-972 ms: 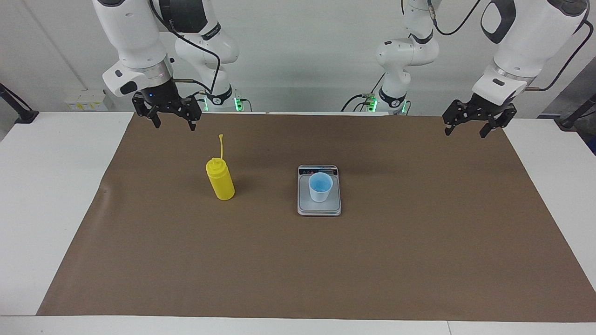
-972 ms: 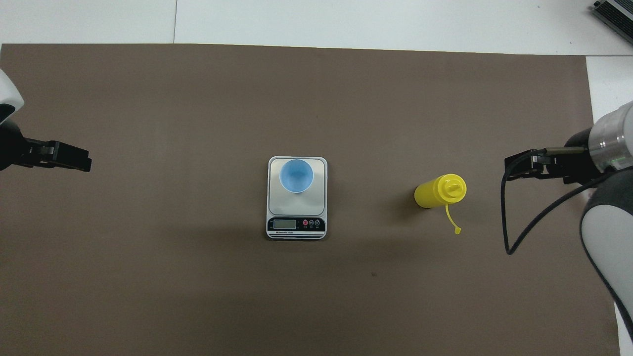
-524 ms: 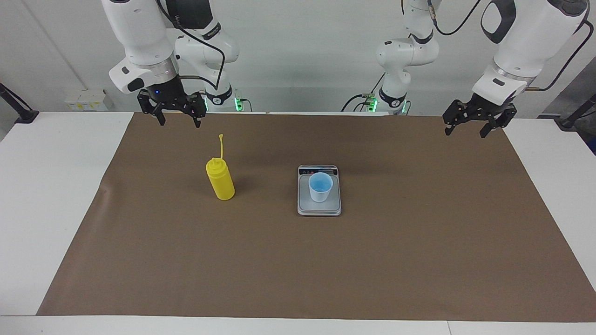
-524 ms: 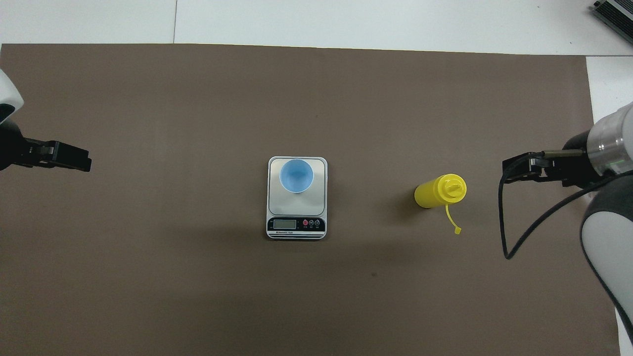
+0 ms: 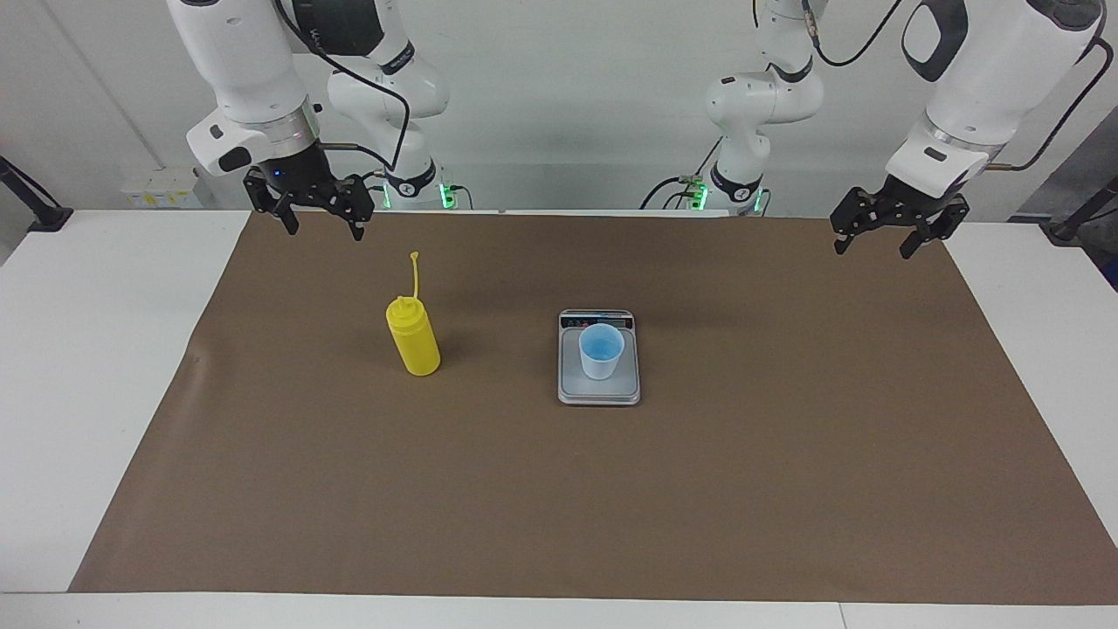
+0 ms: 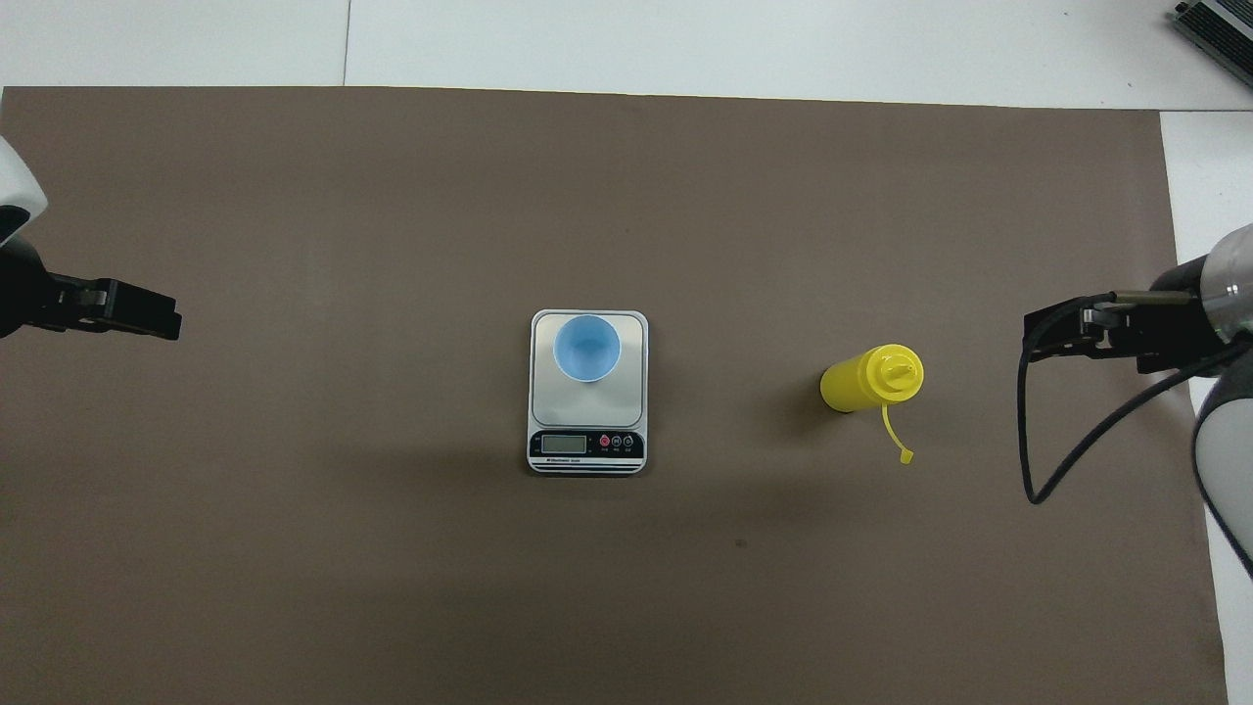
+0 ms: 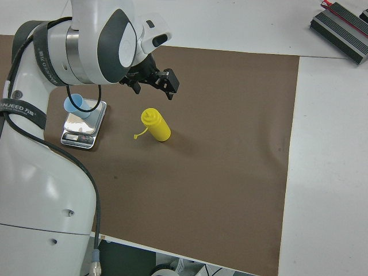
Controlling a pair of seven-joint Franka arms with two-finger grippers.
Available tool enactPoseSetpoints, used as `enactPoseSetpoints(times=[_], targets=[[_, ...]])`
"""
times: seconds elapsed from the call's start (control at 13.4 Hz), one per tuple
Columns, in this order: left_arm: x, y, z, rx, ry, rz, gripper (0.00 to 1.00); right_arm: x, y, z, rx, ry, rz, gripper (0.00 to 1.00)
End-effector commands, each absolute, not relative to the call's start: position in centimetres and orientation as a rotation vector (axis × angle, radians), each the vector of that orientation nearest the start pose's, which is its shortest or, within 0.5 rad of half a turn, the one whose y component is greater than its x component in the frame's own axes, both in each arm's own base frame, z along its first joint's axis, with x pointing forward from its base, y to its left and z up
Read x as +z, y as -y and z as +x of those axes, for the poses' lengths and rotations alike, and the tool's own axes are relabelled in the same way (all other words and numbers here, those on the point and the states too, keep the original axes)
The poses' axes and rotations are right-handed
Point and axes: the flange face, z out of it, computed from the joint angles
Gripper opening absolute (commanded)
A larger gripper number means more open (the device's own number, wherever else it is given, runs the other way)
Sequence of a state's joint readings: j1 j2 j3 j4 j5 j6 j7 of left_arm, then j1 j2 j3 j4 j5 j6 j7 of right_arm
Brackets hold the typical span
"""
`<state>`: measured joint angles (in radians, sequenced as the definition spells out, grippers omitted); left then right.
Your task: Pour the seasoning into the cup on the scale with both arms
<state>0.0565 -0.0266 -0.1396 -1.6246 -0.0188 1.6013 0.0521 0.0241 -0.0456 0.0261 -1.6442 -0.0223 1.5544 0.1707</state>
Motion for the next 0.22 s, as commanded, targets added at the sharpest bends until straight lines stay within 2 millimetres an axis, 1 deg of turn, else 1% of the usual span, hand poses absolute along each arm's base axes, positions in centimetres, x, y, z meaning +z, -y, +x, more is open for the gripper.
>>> enactPoseSetpoints(times=[0.0,0.15], targets=[[61.83,4.57,53.96,-0.006,-0.209,-3.158,1.0,61.34,-2.45,53.43,0.086,-0.198,-3.144,1.0],[61.83,4.57,53.96,-0.006,-0.209,-3.158,1.0,61.11,-2.39,53.48,0.086,-0.2,-3.143,1.0]])
